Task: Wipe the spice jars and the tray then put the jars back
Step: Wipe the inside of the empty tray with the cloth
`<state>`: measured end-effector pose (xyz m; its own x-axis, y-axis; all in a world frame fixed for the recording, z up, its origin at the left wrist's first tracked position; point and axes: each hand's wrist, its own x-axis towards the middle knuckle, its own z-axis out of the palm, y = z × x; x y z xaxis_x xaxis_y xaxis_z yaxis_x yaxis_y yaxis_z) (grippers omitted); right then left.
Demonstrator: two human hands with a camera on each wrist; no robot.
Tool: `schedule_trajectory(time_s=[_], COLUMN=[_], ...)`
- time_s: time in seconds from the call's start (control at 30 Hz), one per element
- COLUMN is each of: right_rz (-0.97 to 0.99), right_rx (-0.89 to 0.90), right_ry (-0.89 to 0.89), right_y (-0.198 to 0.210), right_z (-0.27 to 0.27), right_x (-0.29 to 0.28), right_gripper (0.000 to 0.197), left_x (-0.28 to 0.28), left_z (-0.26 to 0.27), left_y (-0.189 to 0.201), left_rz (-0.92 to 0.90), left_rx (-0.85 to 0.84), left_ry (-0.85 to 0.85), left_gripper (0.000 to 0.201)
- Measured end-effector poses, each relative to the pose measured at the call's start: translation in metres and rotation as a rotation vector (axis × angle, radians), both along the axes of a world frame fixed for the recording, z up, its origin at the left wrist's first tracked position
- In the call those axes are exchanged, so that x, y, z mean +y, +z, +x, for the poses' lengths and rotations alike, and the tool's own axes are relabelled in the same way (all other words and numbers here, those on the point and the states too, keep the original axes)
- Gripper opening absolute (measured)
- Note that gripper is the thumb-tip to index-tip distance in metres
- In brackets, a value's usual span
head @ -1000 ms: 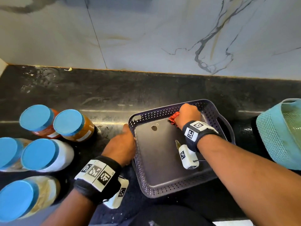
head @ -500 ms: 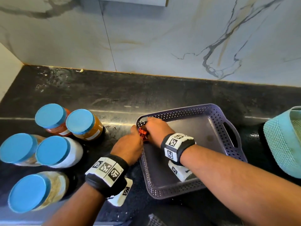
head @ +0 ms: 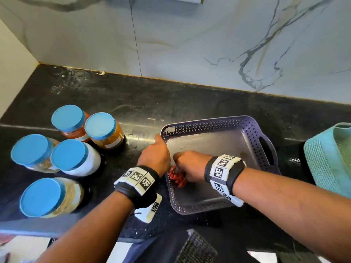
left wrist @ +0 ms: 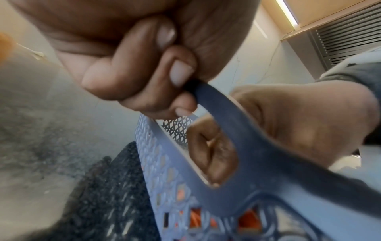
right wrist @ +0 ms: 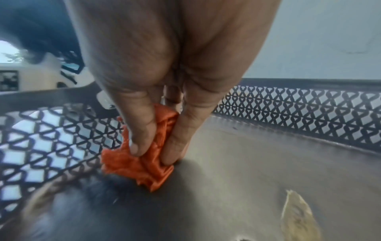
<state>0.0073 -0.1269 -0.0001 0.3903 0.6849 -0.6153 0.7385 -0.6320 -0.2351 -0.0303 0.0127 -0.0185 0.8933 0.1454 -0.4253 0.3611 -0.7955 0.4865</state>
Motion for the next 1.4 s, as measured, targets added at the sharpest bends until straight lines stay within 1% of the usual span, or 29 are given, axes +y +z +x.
schedule_trajectory(time_s=[0.03, 0.07, 0.2, 0.3, 0.4, 0.47, 0.53, 0.6, 0.63, 0.7, 0.83, 0.9, 0.97, 1.07, 1.13, 1.23, 1.3, 1.33, 1.4], right_rz=[-0.032, -0.041, 0.03, 0.081, 0.05, 0.041, 0.042, 0.07, 0.086, 0.104, 0.073, 0.098, 0.121, 0.05, -0.035, -0.191, -0.235, -0.242, -0.252], right_rx=[0.008, 0.014, 0.024, -0.07, -0.21, -0.251, -0.267, -0.264, -0.251, -0.212, -0.146, -0.164, -0.201, -0.227, -0.212, -0.232, -0.325, -0.384, -0.447], right_ry=[0.064, 0.073, -0.209, -0.395, -0.636, -0.758, -0.811, -0.807, -0.78, -0.656, -0.37, -0.271, -0.208, -0.129, -0.183, -0.372, -0.549, -0.63, -0.712], right_y=[-0.001, -0.002, 0.003, 0.01, 0.007, -0.001, -0.011, -0.017, -0.019, -0.017, -0.015, -0.013, -0.01, 0.0, 0.007, 0.015, 0.021, 0.022, 0.016], right_z=[-0.003, -0.005, 0.019, 0.049, 0.071, 0.076, 0.076, 0.075, 0.075, 0.069, 0.039, 0.025, 0.02, 0.026, 0.037, 0.057, 0.071, 0.076, 0.08], right_x=[-0.003, -0.005, -0.015, -0.04, -0.068, -0.073, -0.061, -0.041, -0.031, -0.008, 0.02, 0.026, 0.028, 0.018, -0.003, -0.051, -0.085, -0.1, -0.119], right_gripper=[0.021, 0.022, 0.024, 0.017, 0.011, 0.013, 0.016, 0.023, 0.022, 0.02, 0.036, 0.034, 0.029, 0.024, 0.021, 0.018, 0.017, 0.02, 0.025], left_x=[0.0, -0.001, 0.0, 0.005, 0.007, 0.006, 0.005, 0.007, 0.009, 0.012, 0.009, 0.009, 0.011, 0.015, 0.017, 0.019, 0.02, 0.02, 0.022], left_z=[0.0, -0.001, -0.003, -0.006, -0.009, -0.009, -0.009, -0.008, -0.008, -0.006, -0.001, -0.001, -0.002, -0.003, -0.003, -0.004, -0.005, -0.006, -0.008], left_y=[-0.001, -0.001, 0.0, 0.0, 0.0, -0.001, 0.0, 0.001, 0.001, 0.001, 0.001, 0.002, 0.003, 0.006, 0.007, 0.006, 0.006, 0.006, 0.005], left_rz=[0.002, 0.003, -0.022, -0.065, -0.089, -0.069, -0.033, -0.015, -0.011, 0.002, -0.006, -0.009, 0.011, 0.04, 0.031, 0.014, 0.006, -0.001, -0.009], left_rx=[0.004, 0.007, -0.003, -0.016, -0.014, -0.013, -0.004, -0.002, -0.001, 0.009, 0.037, 0.057, 0.068, 0.085, 0.088, 0.082, 0.079, 0.073, 0.07], left_ry=[0.0, 0.002, 0.026, 0.058, 0.073, 0.066, 0.056, 0.063, 0.072, 0.102, 0.166, 0.17, 0.159, 0.123, 0.12, 0.123, 0.128, 0.134, 0.145], left_gripper=[0.025, 0.025, 0.024, 0.027, 0.03, 0.03, 0.029, 0.03, 0.03, 0.029, 0.034, 0.035, 0.031, 0.028, 0.028, 0.026, 0.024, 0.024, 0.023])
